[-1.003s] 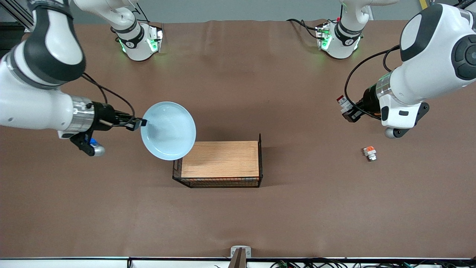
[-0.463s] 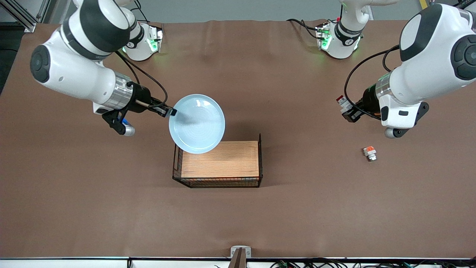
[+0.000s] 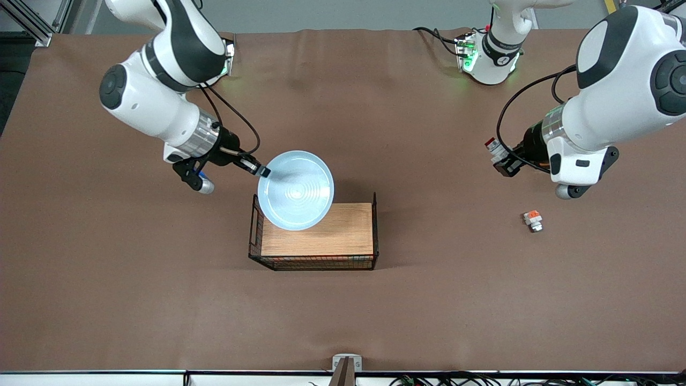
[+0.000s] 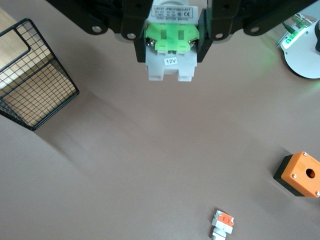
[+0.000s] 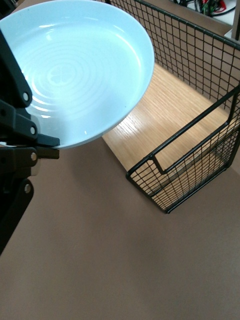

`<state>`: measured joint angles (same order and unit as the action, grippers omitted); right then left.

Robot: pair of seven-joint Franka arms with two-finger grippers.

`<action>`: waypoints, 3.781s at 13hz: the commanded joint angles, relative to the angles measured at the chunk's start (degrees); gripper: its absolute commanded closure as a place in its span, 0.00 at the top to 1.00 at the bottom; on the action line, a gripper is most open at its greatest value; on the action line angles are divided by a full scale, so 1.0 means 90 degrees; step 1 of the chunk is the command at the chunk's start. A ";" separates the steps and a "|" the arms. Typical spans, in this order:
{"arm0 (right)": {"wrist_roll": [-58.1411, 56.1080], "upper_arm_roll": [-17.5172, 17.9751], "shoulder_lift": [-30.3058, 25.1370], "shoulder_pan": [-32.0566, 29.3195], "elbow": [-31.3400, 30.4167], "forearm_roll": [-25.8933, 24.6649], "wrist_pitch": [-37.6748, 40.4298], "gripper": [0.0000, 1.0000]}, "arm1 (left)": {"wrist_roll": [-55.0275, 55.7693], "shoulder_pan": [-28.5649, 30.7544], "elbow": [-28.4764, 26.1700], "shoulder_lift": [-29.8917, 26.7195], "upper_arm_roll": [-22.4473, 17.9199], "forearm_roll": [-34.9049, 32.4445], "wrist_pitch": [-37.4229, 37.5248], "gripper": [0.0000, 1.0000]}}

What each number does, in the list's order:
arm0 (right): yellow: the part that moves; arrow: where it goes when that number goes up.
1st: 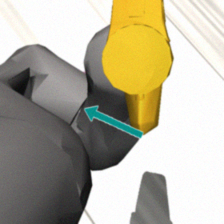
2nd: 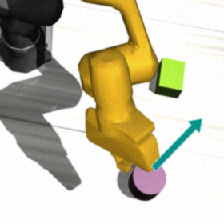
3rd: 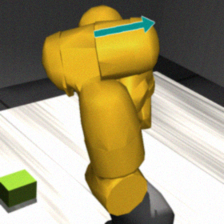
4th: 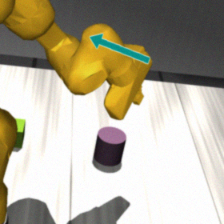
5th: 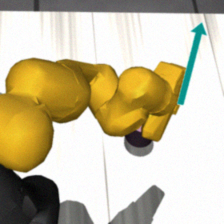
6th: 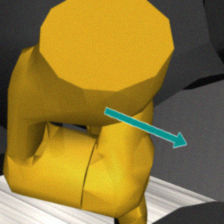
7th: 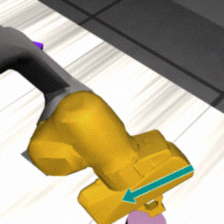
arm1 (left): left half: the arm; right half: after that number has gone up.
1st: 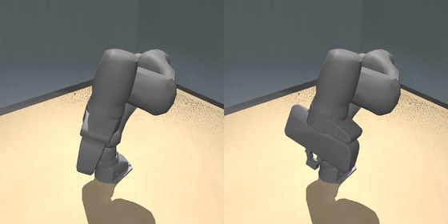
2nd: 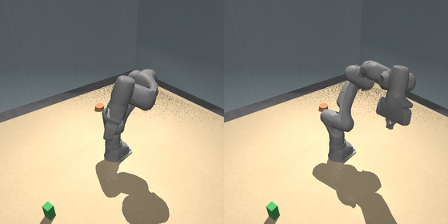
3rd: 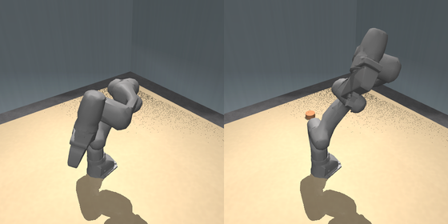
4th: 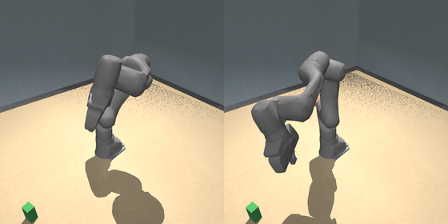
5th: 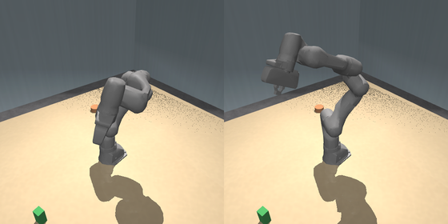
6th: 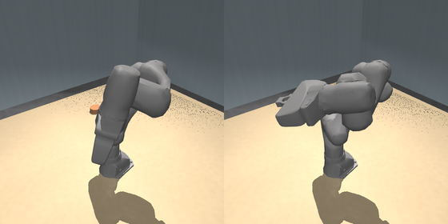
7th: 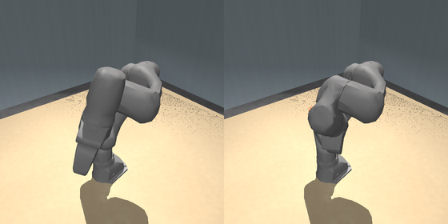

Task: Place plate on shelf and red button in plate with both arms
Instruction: 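Carry the blue plate with the right gripper over the wire basket, then lower the plate into the basket while the left gripper carries the switch over, then open the right gripper and withdraw while the left gripper moves over the plate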

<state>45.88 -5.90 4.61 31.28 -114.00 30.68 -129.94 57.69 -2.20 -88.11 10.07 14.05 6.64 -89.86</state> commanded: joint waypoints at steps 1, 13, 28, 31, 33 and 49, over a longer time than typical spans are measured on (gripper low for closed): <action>0.0009 -0.0067 -0.0209 0.0254 -0.0507 0.0078 -0.0745 0.03 | 0.0124 0.0079 0.0044 -0.0083 -0.0076 0.0034 0.0043 0.00; -0.0469 -0.0067 0.0649 0.0499 -0.0889 0.0058 -0.2359 0.03 | 0.1196 0.0050 0.0454 -0.0074 0.0157 -0.0181 -0.0172 0.00; -0.0352 -0.0067 0.1344 0.0616 -0.0430 0.0146 -0.2672 0.25 | 0.2924 -0.0419 0.0902 0.0092 0.0206 -0.0045 -0.0181 0.00; -0.0391 -0.0067 0.1344 0.0577 -0.0381 0.0146 -0.2653 0.50 | 0.3656 -0.0740 0.1186 0.0248 0.0206 0.0024 -0.0220 0.00; -0.0391 -0.0067 0.1344 0.0548 -0.0352 0.0146 -0.2546 0.62 | 0.4067 -0.0994 0.1274 0.0394 0.0197 0.0005 -0.0288 0.00; -0.2261 -0.0643 0.0202 -0.0652 0.2060 -0.2060 0.4289 1.00 | 0.5827 -0.3161 0.2368 0.2455 -0.0592 -0.0562 -0.2572 0.00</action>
<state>32.44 -11.51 6.15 26.95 -98.20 15.59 -95.48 108.70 -26.57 -71.11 28.91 11.75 2.89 -111.63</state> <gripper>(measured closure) 0.000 0.586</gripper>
